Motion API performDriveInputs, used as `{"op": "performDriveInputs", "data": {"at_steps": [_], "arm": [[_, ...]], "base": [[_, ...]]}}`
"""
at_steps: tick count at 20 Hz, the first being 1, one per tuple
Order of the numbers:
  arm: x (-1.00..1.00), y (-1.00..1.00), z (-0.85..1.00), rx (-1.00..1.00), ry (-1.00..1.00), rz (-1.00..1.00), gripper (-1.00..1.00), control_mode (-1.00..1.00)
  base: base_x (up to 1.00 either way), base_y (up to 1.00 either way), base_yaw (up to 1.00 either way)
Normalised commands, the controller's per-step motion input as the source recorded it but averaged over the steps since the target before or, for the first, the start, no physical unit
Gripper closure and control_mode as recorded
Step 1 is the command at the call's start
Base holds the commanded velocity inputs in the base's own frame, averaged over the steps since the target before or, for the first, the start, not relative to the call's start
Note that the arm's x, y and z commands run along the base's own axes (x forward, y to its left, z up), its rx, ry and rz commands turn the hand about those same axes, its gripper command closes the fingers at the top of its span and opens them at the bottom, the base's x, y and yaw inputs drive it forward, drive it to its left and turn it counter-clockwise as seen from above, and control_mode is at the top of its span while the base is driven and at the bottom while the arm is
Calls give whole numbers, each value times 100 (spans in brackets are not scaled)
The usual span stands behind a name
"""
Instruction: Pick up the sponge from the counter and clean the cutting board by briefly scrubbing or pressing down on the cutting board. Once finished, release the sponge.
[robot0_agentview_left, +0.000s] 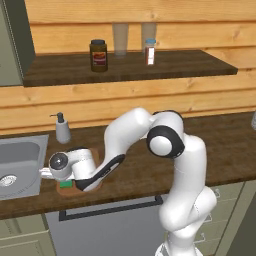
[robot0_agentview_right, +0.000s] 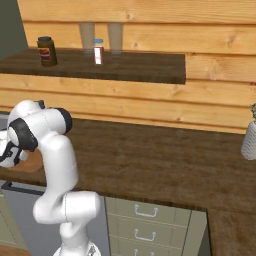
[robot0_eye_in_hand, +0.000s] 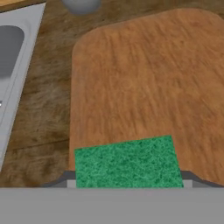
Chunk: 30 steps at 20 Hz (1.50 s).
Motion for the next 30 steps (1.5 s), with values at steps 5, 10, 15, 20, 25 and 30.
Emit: {"op": "performDriveInputs", "data": {"at_steps": [5, 10, 15, 20, 25, 30], "arm": [[6, -1, -20, 0, 0, 0, 100, -100], [19, -24, -18, 2, -3, 0, 100, -100], [25, -17, -24, 0, -7, 0, 100, -100], [37, -16, -16, 0, -3, 0, 100, -100], [47, -20, -8, 2, -1, 0, 100, -100], [42, -9, -23, 0, -20, 0, 100, -100]], "base": [[0, 0, 0], [0, 0, 0], [0, 0, 0], [0, 0, 0], [0, 0, 0], [0, 0, 0]]}}
